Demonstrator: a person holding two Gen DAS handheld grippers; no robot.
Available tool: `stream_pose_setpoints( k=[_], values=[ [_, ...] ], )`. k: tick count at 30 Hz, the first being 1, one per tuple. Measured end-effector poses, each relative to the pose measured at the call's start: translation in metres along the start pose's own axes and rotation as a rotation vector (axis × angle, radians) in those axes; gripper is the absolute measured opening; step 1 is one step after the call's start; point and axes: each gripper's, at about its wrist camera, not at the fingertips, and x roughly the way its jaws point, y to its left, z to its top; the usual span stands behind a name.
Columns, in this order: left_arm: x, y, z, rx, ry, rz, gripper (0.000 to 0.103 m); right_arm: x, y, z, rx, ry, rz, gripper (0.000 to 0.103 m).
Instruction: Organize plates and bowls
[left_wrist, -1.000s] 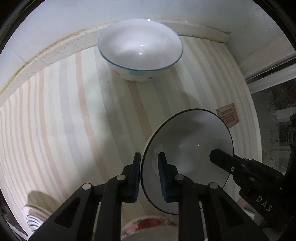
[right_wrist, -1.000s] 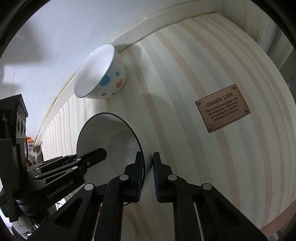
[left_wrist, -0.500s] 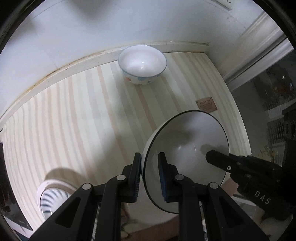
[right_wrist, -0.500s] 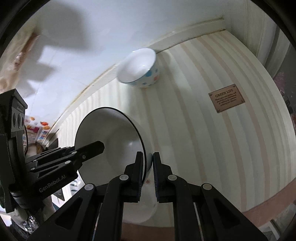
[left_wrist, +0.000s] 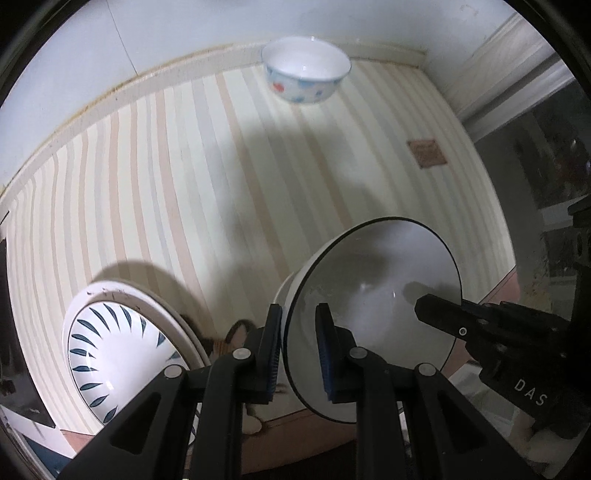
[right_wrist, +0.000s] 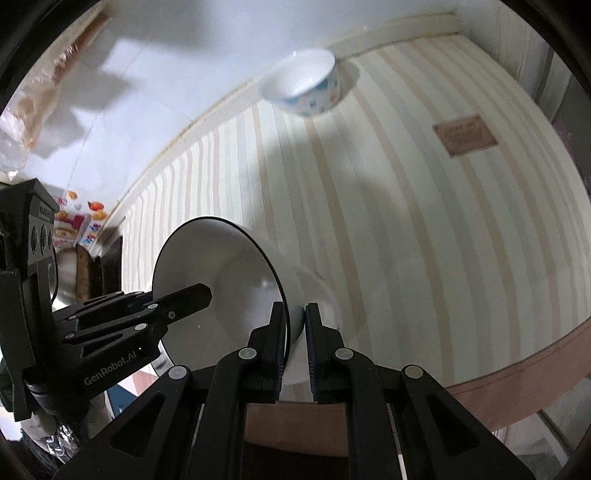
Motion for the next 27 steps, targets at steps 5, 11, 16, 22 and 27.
stream_pose_setpoints(
  k=[5, 11, 16, 22, 27],
  values=[
    [0.021, -0.001, -0.008, 0.016, 0.046, 0.037, 0.016, 0.017, -0.004, -0.008, 0.003, 0.036, -0.016, 0.012],
    [0.039, -0.004, -0.007, 0.029, 0.082, 0.073, 0.016, 0.034, -0.011, -0.014, 0.018, 0.068, -0.028, 0.012],
    [0.045, -0.008, -0.006, 0.044, 0.094, 0.104, 0.016, 0.041, -0.011, -0.011, 0.02, 0.08, -0.039, 0.012],
    [0.055, -0.019, -0.002, 0.052, 0.106, 0.127, 0.016, 0.042, -0.008, -0.003, 0.021, 0.095, -0.066, 0.013],
    [0.056, -0.02, -0.004, 0.053, 0.104, 0.128, 0.016, 0.039, -0.009, 0.0, 0.028, 0.099, -0.082, 0.013]
  ],
)
